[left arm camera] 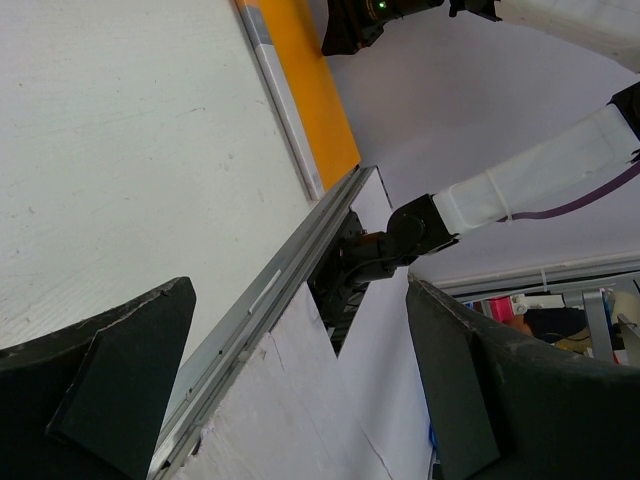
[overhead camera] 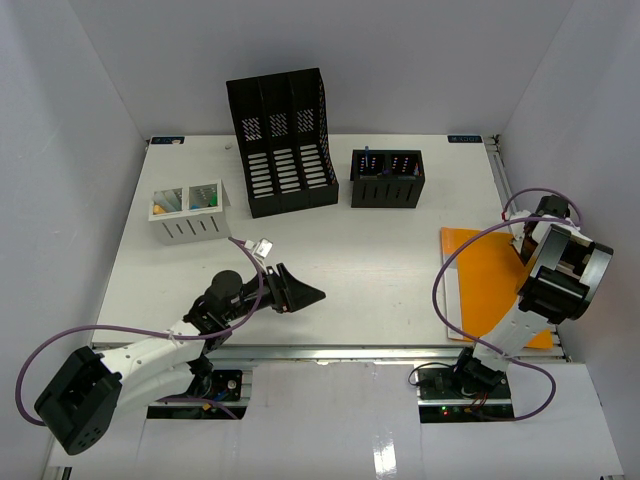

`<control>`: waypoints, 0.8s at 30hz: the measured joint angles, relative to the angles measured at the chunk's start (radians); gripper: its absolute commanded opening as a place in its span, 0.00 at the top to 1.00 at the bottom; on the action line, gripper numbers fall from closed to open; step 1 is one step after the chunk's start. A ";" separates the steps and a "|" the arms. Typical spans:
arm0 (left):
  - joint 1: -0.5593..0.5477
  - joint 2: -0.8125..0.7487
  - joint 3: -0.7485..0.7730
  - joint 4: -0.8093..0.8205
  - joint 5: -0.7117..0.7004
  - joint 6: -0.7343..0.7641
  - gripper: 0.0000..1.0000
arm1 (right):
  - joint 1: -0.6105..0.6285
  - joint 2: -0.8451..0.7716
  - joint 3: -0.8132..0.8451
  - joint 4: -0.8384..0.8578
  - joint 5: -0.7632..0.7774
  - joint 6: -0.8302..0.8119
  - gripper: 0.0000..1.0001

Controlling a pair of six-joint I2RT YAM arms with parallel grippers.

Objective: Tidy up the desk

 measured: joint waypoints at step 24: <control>0.000 -0.031 0.000 -0.029 0.000 0.007 0.02 | 0.051 0.048 0.120 -0.263 -0.182 0.079 0.66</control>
